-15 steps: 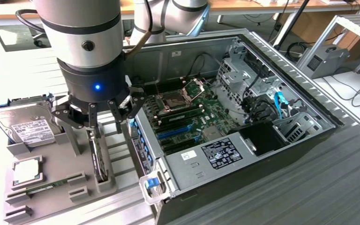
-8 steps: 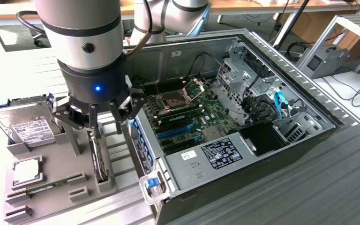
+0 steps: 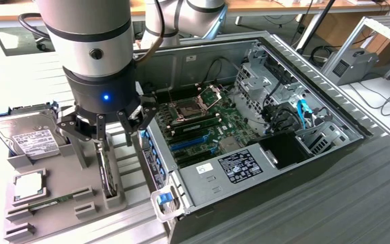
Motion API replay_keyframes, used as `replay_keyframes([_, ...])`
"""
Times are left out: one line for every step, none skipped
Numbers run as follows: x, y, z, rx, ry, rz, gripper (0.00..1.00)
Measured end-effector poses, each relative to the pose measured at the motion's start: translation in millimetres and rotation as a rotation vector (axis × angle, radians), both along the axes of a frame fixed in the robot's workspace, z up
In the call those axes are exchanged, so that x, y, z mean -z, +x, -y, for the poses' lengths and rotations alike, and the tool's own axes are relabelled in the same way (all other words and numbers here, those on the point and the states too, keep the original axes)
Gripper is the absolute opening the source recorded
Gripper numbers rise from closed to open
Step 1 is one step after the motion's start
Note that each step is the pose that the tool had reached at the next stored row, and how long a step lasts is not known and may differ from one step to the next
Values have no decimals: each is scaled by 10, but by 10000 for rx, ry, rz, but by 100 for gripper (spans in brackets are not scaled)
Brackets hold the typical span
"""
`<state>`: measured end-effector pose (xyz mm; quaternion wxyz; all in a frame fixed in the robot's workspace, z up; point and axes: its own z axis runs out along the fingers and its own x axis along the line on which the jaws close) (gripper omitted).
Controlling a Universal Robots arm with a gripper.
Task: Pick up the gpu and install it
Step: 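Pick up the gpu and move the gpu toward the slot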
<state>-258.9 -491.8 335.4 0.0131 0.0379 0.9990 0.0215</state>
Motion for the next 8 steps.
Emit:
replay_keyframes([2, 0, 0, 0, 0, 0, 42])
replay_keyframes([5, -2, 0, 0, 0, 0, 42])
replay_keyframes([8, -3, 0, 0, 0, 0, 42])
replay_keyframes([11, -5, 0, 0, -1, 0, 42])
replay_keyframes([14, -7, 0, 0, 0, 0, 42])
replay_keyframes([17, -9, 0, 0, 0, 0, 42])
replay_keyframes([20, -12, 0, 0, 0, 1, 42])
replay_keyframes([22, -15, 0, 0, 0, 0, 42])
